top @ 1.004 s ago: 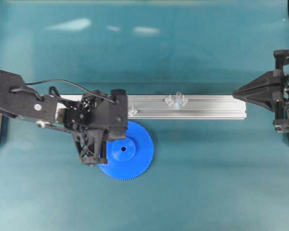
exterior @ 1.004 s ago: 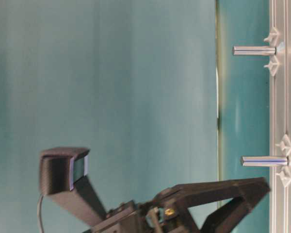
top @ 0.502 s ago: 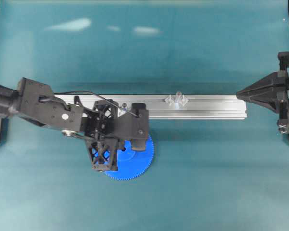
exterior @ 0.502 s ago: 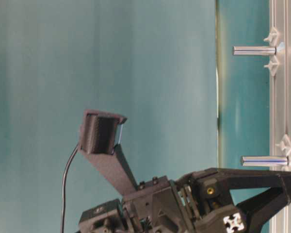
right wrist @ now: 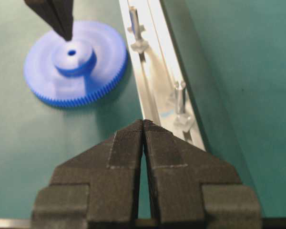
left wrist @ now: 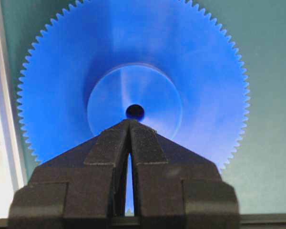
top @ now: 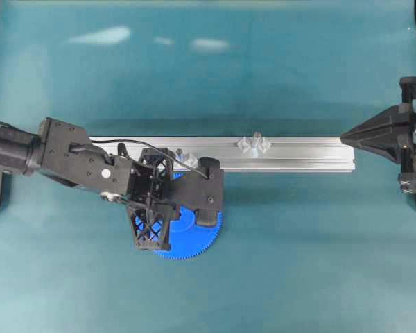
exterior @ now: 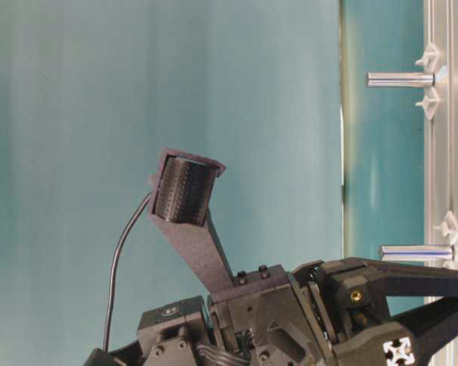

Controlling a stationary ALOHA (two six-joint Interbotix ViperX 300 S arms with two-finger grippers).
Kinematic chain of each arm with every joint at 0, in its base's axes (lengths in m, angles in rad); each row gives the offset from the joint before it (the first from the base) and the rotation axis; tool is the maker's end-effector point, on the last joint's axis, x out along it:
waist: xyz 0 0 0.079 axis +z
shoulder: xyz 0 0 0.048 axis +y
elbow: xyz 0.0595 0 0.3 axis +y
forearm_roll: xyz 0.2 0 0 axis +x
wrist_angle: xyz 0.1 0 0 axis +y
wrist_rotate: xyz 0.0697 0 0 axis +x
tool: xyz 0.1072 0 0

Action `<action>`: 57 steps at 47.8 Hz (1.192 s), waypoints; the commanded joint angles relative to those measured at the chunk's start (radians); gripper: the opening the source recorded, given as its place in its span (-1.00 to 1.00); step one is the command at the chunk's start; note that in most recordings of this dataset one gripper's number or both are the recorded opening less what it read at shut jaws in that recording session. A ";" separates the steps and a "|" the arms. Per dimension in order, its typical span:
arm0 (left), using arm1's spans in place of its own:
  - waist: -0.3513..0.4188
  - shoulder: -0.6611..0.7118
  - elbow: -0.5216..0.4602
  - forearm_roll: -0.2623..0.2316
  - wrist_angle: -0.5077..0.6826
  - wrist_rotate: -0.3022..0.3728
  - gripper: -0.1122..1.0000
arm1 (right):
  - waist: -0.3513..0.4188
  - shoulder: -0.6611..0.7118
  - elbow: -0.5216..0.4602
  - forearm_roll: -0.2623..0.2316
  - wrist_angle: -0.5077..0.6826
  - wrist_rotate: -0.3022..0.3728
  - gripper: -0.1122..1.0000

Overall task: Insert the large gear onto the shaft.
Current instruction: 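Lower the open left gripper over the blue gear's central hub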

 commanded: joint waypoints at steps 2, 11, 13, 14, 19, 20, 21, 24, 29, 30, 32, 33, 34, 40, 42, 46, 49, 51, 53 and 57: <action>-0.005 -0.014 -0.028 0.002 0.000 0.005 -0.77 | -0.003 0.011 -0.008 0.002 -0.002 0.008 -0.64; -0.008 0.002 -0.037 0.002 0.002 0.005 -0.77 | -0.003 0.012 0.000 0.000 0.000 0.009 -0.64; -0.008 0.006 -0.038 0.002 0.002 0.005 -0.77 | -0.003 0.012 0.002 0.000 0.000 0.009 -0.64; -0.008 0.009 -0.040 0.002 0.002 0.005 -0.77 | -0.003 0.012 0.002 0.002 0.000 0.009 -0.64; -0.009 0.018 -0.040 0.002 0.002 0.005 -0.77 | -0.003 0.012 0.002 0.000 0.000 0.009 -0.64; -0.011 0.020 -0.040 0.002 0.002 0.005 -0.77 | -0.003 0.012 0.002 0.000 0.000 0.009 -0.64; -0.011 0.020 -0.040 0.002 0.002 0.005 -0.77 | -0.003 0.012 0.002 0.000 0.000 0.009 -0.64; -0.011 0.023 -0.040 0.002 0.002 0.006 -0.77 | -0.005 0.012 0.002 0.002 0.000 0.009 -0.64; -0.009 0.023 -0.038 0.002 0.002 0.006 -0.77 | -0.003 0.012 0.002 0.000 0.000 0.009 -0.64; -0.011 0.025 -0.037 0.002 0.002 0.006 -0.77 | -0.003 0.011 0.002 0.000 0.000 0.009 -0.64; -0.011 0.026 -0.034 0.002 0.000 0.006 -0.77 | -0.003 0.012 0.002 0.002 0.000 0.009 -0.64; -0.011 0.028 -0.035 0.002 0.002 0.006 -0.77 | -0.003 0.012 0.002 0.002 0.000 0.009 -0.64; -0.011 0.028 -0.035 0.002 0.002 0.006 -0.77 | -0.003 0.012 0.002 0.000 0.000 0.009 -0.64; -0.011 0.031 -0.037 0.002 0.002 0.006 -0.77 | -0.003 0.011 0.002 0.002 0.002 0.009 -0.64; -0.011 0.031 -0.037 0.002 0.002 0.006 -0.77 | -0.003 0.012 0.002 0.002 0.000 0.009 -0.64; -0.009 0.031 -0.035 0.002 0.002 0.006 -0.77 | -0.005 0.011 0.002 0.000 0.000 0.009 -0.64; -0.011 0.029 -0.035 0.002 -0.005 0.006 -0.77 | -0.003 0.012 0.002 0.002 -0.002 0.009 -0.64; -0.009 0.028 -0.034 0.002 -0.009 0.009 -0.77 | -0.003 0.012 0.003 0.000 0.000 0.009 -0.64; -0.011 0.028 -0.034 0.002 -0.014 0.015 -0.77 | -0.003 0.011 0.005 0.000 0.000 0.009 -0.64; -0.011 0.023 -0.035 0.002 -0.014 0.040 -0.76 | -0.003 0.011 0.006 0.000 0.000 0.009 -0.64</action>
